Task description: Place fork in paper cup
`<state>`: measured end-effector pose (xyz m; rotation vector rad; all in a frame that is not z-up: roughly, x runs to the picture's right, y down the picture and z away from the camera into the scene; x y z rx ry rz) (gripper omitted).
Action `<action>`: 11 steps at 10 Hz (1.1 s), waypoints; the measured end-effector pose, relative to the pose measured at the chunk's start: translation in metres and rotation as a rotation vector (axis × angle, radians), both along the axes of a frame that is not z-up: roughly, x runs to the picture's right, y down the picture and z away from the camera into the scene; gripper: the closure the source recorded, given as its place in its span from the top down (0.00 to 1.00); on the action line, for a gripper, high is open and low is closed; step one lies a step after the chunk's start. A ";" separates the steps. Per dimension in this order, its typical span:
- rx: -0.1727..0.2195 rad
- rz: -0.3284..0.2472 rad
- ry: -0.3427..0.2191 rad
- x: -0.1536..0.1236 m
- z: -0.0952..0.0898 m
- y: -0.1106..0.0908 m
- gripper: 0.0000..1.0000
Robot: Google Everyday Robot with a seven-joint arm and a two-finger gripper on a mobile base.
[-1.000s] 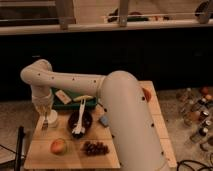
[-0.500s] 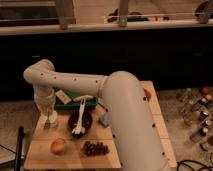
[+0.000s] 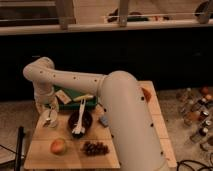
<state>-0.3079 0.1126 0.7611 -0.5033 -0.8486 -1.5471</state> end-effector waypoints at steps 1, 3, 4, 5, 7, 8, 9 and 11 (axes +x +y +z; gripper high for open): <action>-0.001 -0.002 -0.002 -0.001 0.000 0.000 0.80; 0.003 -0.001 -0.009 -0.001 -0.001 0.001 0.80; 0.008 0.001 -0.014 -0.001 -0.003 0.001 0.80; 0.011 0.004 -0.021 -0.002 -0.005 0.001 0.80; 0.016 0.007 -0.030 -0.002 -0.008 0.000 0.80; 0.016 0.008 -0.032 -0.002 -0.008 0.000 0.80; 0.016 0.007 -0.032 -0.002 -0.008 0.001 0.80; 0.016 0.007 -0.032 -0.002 -0.008 0.001 0.80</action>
